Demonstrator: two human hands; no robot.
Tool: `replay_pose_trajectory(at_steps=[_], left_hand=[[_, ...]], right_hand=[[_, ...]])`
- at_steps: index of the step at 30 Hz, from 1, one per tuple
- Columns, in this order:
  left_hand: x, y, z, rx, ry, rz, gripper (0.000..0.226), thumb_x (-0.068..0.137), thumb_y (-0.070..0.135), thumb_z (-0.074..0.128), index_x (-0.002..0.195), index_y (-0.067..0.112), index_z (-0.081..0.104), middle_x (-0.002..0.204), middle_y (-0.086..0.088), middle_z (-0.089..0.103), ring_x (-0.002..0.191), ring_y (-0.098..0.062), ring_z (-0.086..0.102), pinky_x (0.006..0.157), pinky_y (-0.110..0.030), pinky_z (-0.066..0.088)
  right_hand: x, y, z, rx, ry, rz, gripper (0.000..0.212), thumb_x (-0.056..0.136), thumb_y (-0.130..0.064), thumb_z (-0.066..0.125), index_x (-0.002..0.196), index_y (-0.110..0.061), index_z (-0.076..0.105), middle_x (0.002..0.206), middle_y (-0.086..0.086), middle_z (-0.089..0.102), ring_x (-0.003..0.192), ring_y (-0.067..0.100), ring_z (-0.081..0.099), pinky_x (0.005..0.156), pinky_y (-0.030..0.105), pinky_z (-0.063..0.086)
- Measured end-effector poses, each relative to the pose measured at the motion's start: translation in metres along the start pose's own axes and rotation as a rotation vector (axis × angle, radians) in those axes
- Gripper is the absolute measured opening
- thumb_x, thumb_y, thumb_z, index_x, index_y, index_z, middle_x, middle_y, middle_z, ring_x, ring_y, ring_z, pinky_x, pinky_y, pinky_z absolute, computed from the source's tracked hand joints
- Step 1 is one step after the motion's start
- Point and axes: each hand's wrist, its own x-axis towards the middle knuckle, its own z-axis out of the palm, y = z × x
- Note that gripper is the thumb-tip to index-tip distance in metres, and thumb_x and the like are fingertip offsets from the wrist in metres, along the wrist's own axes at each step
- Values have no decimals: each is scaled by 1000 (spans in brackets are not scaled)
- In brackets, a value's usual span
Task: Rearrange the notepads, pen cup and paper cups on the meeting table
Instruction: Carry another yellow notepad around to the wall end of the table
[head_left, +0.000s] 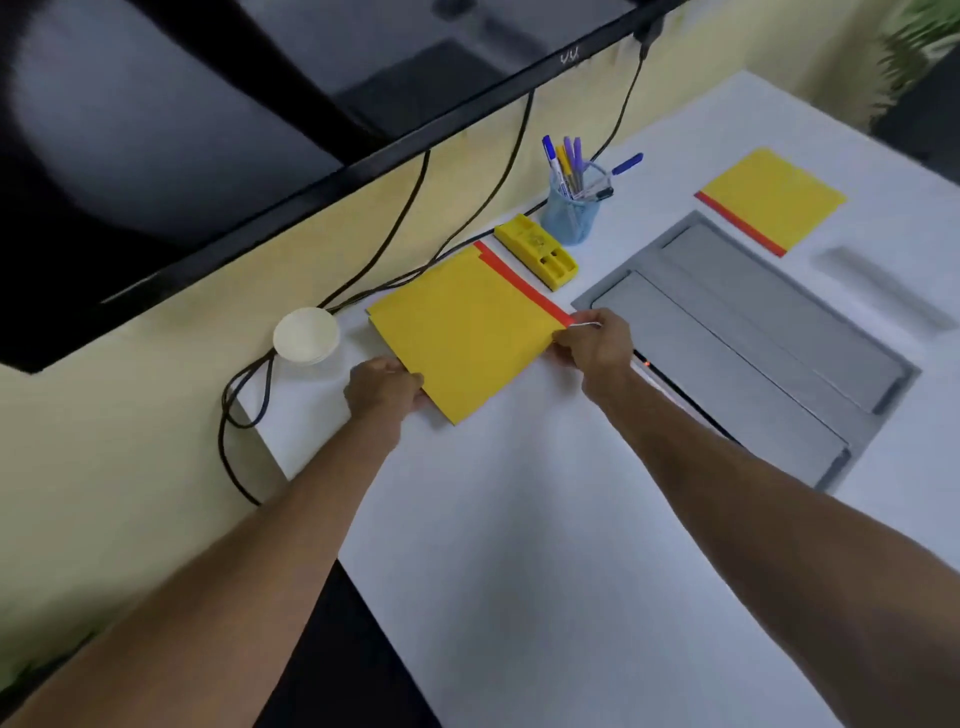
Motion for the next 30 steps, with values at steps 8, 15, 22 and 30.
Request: replay_pose_trajectory(at_steps=[8, 15, 22, 30], left_hand=[[24, 1, 10, 48, 74, 69, 12, 80, -9, 70, 73, 1, 68, 75, -15, 69, 71, -31, 71, 77, -47, 61], [31, -2, 13, 202, 59, 119, 17, 76, 3, 65, 64, 13, 57, 72, -16, 67, 80, -37, 72, 87, -55, 57], [35, 4, 15, 156, -14, 65, 4, 86, 9, 66, 83, 9, 63, 90, -17, 66, 86, -32, 64, 97, -55, 52], [-1, 0, 9, 501, -42, 222, 49, 90, 17, 62, 136, 4, 51, 134, -18, 54, 110, -30, 58, 74, -34, 41]], right_hand=[[28, 5, 14, -4, 15, 47, 31, 77, 6, 73, 104, -7, 65, 94, 20, 72, 68, 29, 72, 63, 34, 63], [34, 4, 16, -15, -76, 57, 50, 76, 3, 77, 122, -2, 60, 106, 23, 70, 89, 34, 73, 85, 46, 61], [28, 5, 12, -67, -129, -43, 20, 73, 10, 69, 73, -10, 71, 92, 25, 73, 78, 33, 67, 84, 55, 59], [-11, 18, 1, -254, -200, -122, 36, 84, -4, 67, 119, -9, 65, 98, 9, 71, 88, 29, 73, 85, 46, 61]])
